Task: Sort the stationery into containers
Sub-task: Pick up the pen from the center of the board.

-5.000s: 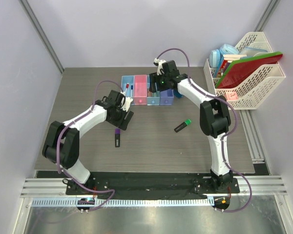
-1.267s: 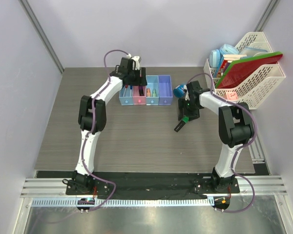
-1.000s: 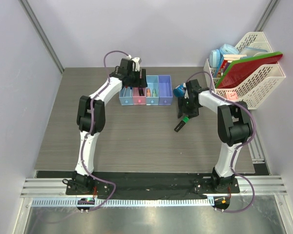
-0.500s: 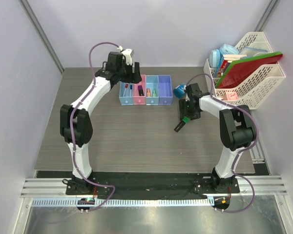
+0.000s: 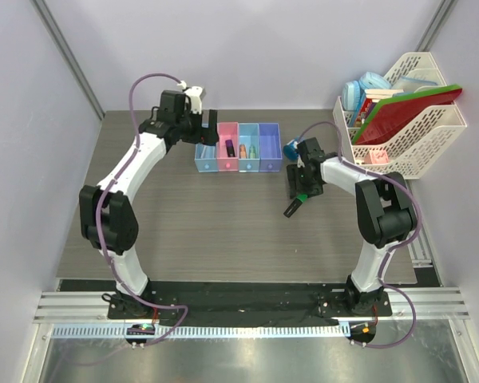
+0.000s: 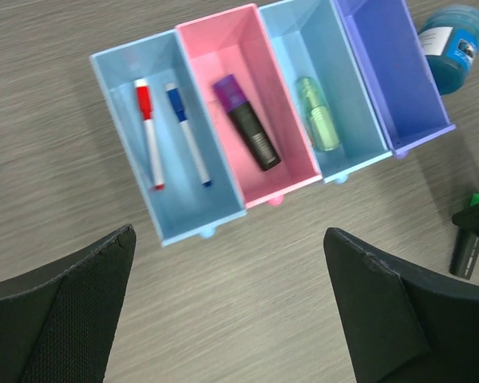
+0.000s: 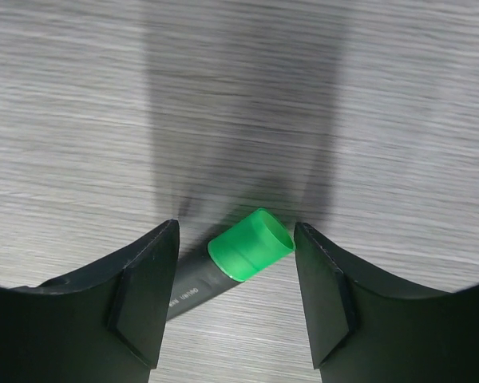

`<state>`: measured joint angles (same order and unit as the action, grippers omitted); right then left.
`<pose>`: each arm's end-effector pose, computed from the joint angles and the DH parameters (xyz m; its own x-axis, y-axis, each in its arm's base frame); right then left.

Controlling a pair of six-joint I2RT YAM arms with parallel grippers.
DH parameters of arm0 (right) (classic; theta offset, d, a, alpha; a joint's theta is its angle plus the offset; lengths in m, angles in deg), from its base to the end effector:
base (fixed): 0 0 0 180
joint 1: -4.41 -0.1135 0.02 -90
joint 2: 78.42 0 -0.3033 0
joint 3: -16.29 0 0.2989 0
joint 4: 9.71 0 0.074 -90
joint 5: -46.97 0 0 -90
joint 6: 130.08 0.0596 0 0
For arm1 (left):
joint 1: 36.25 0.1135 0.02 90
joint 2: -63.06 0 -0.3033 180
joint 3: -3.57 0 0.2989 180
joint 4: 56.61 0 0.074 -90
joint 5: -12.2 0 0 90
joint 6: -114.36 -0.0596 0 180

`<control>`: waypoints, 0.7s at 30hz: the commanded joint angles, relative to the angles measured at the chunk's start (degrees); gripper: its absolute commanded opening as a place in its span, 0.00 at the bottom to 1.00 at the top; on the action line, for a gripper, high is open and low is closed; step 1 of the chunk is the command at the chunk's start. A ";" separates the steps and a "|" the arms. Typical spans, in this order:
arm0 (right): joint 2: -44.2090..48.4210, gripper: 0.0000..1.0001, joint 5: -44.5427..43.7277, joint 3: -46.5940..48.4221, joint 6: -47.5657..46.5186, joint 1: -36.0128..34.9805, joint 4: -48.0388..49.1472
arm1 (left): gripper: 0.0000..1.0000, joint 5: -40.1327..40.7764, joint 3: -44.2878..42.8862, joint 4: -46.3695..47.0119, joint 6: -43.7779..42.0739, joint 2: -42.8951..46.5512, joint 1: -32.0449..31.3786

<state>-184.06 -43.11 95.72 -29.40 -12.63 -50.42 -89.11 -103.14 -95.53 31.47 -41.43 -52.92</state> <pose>0.4038 0.1237 0.1507 -0.9185 -0.0877 -0.3855 -0.1244 0.9897 0.0714 0.4764 -0.1548 0.3396 -0.6216 0.0594 -0.7811 0.3577 0.9086 -0.2155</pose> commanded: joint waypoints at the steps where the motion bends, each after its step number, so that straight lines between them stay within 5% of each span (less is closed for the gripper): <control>1: -3.78 0.64 3.33 -1.14 0.92 -2.21 -1.55 | 1.00 3.22 2.58 -0.26 -1.49 6.13 1.99; 21: 0.78 0.66 -3.00 -3.15 0.66 -3.01 -1.82 | 1.00 2.79 10.40 -2.55 -2.63 14.31 6.56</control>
<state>-184.87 -44.94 96.84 -29.38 -15.66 -50.46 -86.16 -93.59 -97.52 30.45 -30.69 -47.15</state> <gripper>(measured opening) 0.653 0.996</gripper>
